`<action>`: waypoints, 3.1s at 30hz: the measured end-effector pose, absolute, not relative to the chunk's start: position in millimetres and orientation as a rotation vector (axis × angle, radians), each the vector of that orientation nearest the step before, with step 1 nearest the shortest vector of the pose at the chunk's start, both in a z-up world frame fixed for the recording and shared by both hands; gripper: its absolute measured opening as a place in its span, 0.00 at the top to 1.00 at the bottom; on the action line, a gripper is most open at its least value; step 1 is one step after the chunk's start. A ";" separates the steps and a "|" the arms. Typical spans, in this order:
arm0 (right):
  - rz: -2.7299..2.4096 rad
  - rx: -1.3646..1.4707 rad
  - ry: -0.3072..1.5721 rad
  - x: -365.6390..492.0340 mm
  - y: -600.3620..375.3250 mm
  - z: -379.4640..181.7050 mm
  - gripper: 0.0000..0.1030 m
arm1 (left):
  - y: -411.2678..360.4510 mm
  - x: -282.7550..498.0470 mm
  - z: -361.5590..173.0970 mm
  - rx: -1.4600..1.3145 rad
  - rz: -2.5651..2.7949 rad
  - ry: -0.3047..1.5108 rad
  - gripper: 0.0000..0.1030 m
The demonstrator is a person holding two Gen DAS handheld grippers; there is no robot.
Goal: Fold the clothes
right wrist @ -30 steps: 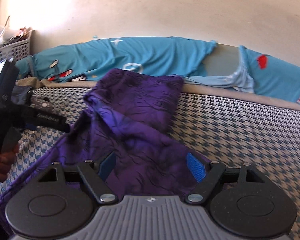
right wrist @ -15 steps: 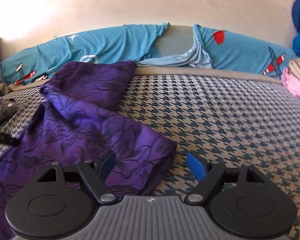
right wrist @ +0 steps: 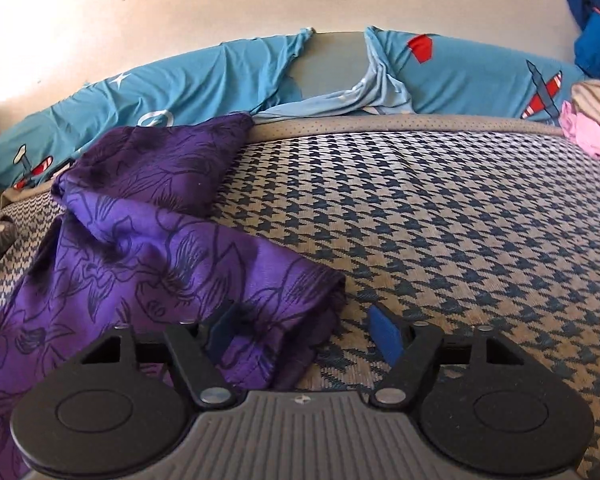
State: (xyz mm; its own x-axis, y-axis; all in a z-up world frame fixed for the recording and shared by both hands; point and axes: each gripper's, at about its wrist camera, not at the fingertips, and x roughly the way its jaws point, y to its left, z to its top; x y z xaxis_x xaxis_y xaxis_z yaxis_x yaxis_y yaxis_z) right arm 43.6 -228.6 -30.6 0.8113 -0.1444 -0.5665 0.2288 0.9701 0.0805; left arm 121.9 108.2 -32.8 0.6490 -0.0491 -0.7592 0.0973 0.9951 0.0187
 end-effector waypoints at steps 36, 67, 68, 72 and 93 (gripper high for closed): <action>0.142 0.155 0.382 -17.5 -149.9 50.4 0.89 | 140.8 90.0 -14.5 -0.073 -0.009 0.810 0.00; 0.661 -0.140 0.630 -25.8 -14.7 -14.3 0.82 | 166.3 73.7 15.1 -0.162 -0.015 0.646 0.00; 0.652 -0.141 0.628 -25.9 -17.4 -13.1 0.82 | 163.5 72.6 15.2 -0.155 -0.031 0.643 0.00; 0.571 -0.109 0.615 -24.6 -36.8 -3.8 0.81 | 151.9 70.5 13.3 -0.136 -0.098 0.647 0.00; 0.211 -0.015 0.731 -50.6 -125.2 -5.6 0.75 | 80.2 55.2 -17.2 0.058 -0.268 0.766 0.00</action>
